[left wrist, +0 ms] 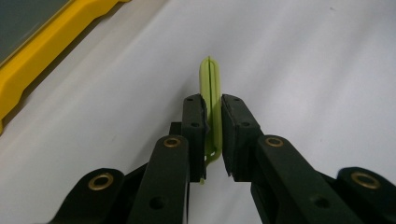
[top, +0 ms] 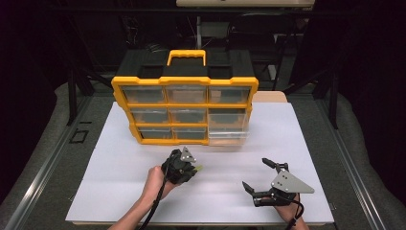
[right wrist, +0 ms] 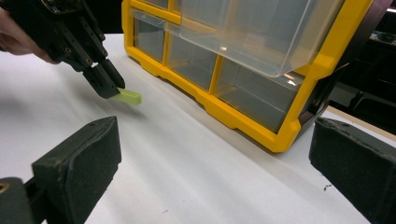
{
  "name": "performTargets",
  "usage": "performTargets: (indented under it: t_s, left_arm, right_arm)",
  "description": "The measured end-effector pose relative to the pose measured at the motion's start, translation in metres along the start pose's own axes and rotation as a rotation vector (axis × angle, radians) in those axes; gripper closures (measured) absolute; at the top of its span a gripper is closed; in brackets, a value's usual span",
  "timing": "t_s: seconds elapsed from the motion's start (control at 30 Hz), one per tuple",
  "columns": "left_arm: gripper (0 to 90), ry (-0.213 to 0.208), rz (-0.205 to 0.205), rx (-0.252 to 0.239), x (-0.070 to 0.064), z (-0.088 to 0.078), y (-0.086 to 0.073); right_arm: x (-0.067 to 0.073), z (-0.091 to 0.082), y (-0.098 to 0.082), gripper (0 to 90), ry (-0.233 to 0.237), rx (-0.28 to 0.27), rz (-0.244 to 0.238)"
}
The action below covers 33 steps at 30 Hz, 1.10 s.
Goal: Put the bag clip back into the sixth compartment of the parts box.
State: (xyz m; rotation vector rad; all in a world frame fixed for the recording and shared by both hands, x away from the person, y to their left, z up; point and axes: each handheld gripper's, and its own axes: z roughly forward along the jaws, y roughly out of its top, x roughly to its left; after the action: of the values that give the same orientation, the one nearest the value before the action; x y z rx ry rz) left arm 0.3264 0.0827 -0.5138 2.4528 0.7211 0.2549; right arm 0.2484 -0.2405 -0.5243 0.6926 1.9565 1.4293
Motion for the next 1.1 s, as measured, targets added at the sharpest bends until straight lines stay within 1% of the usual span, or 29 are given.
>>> performTargets:
  t_s: [0.17,0.23,0.27,0.33,0.43,0.5,0.57,0.67,0.7,0.77,0.8,0.87,0.93,0.97,1.0,1.03,1.1]
  left_arm:
    - [80.5,0.001,-0.003,0.009,0.006,-0.005,-0.002]
    - [80.4,-0.009,0.005,0.011,0.008,-0.007,-0.003]
    - [80.5,-0.016,0.012,0.021,0.01,-0.007,-0.002]
    - [80.4,-0.014,0.022,0.03,0.014,-0.009,-0.001]
    - [80.5,-0.021,0.019,0.032,0.019,-0.012,-0.001]
    - [80.4,-0.017,0.025,0.049,0.022,-0.013,-0.001]
    - [80.4,-0.023,0.022,0.059,0.025,-0.014,-0.002]
    - [80.4,-0.025,0.027,0.072,0.029,-0.019,-0.002]
    - [80.4,-0.016,0.031,0.075,0.03,-0.02,-0.002]
    - [80.4,-0.016,0.035,0.085,0.032,-0.023,-0.002]
    - [80.4,-0.012,0.038,0.092,0.033,-0.025,-0.002]
    - [80.4,-0.013,0.041,0.104,0.035,-0.026,-0.001]
    - [80.4,-0.009,0.044,0.113,0.037,-0.028,-0.002]
    - [80.5,-0.01,0.037,0.113,0.038,-0.029,-0.002]
    - [80.4,-0.009,0.036,0.114,0.039,-0.03,-0.003]
    - [80.4,-0.007,0.041,0.121,0.04,-0.031,-0.003]
    - [80.4,-0.006,0.032,0.123,0.042,-0.033,-0.004]
  right_arm:
    - [0.001,0.0,0.001,1.7,0.002,-0.003,-0.005]
    - [0.0,0.0,0.001,1.7,0.0,-0.004,-0.003]
    - [0.0,0.0,0.0,1.7,-0.003,-0.003,0.003]
    - [-0.001,0.001,0.0,1.7,-0.007,0.006,0.009]
    - [0.0,0.0,0.0,1.7,-0.006,-0.001,0.002]
    - [-0.001,0.0,0.0,1.7,-0.007,-0.004,0.013]
    - [0.0,0.001,0.001,1.7,-0.003,0.002,0.003]
    - [0.002,0.002,0.002,1.7,0.003,-0.003,-0.001]
    - [0.001,0.002,0.002,1.7,0.005,-0.001,-0.002]
    - [0.002,0.003,0.001,1.7,0.009,0.003,0.001]
    - [0.001,0.003,0.002,1.7,0.01,0.002,-0.005]
    - [0.001,0.004,0.002,1.7,0.011,-0.004,0.0]
    - [0.001,0.006,0.001,1.7,0.018,0.003,-0.001]
    - [0.001,0.007,0.002,1.7,0.024,0.004,0.001]
    - [0.001,0.007,0.002,1.7,0.022,-0.001,-0.008]
    - [0.002,0.007,0.002,1.7,0.026,-0.004,-0.003]
    - [0.001,0.009,0.002,1.7,0.029,0.004,-0.003]
